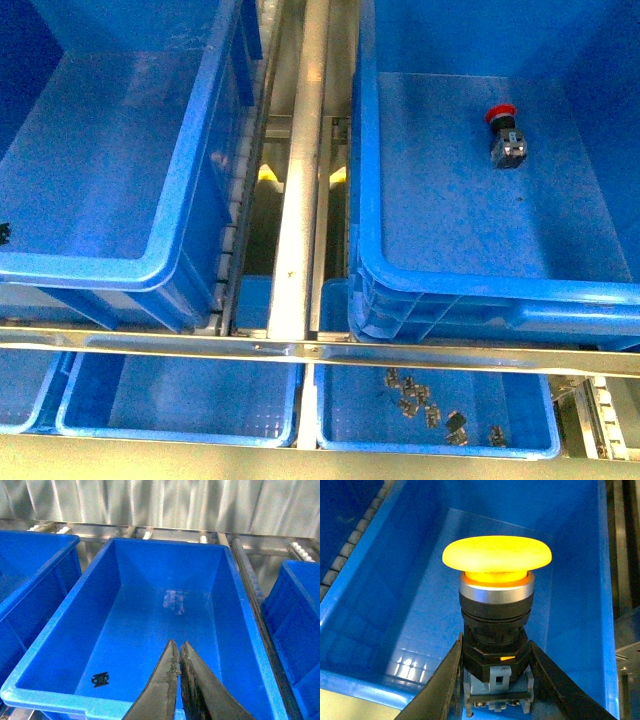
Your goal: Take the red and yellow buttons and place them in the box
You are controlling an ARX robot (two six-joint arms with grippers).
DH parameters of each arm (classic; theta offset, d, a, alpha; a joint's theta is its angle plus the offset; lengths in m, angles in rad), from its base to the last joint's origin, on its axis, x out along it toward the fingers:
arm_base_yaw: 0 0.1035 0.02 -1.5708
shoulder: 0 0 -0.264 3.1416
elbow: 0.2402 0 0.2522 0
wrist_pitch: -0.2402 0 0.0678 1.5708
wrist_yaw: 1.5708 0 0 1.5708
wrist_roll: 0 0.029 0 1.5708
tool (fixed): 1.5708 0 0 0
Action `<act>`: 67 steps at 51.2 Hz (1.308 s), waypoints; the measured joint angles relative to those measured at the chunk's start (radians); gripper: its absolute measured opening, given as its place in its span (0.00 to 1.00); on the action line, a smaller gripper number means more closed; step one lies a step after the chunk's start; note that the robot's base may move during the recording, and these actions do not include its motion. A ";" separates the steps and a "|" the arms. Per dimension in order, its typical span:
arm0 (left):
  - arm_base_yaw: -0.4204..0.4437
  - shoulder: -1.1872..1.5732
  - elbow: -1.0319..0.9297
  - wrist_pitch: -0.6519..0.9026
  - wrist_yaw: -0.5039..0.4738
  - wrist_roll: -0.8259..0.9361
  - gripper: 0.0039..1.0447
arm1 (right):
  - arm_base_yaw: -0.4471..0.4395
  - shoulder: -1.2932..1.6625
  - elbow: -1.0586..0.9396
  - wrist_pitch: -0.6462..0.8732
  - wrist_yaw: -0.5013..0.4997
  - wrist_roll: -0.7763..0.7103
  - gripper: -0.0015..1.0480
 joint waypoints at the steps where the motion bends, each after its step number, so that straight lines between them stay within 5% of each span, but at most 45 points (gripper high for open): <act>1: 0.000 -0.006 0.000 -0.006 0.000 0.000 0.02 | 0.001 -0.001 0.000 -0.001 0.001 0.002 0.26; 15: 0.000 -0.089 0.000 -0.089 0.000 0.000 0.02 | 0.010 -0.011 0.000 -0.009 0.016 0.021 0.26; 20: 0.000 -0.233 0.000 -0.254 0.000 0.000 0.02 | 0.016 -0.011 -0.002 -0.009 0.024 0.026 0.26; 37: 0.000 -0.244 0.000 -0.261 0.000 0.000 0.04 | 0.031 0.030 -0.005 0.026 0.039 0.057 0.26; 54: 0.000 -0.244 0.000 -0.261 0.000 0.000 0.51 | 0.005 0.345 0.047 0.245 0.019 0.098 0.26; 67: 0.000 -0.244 0.000 -0.261 0.000 0.000 0.94 | -0.029 0.847 0.393 0.348 0.037 0.106 0.26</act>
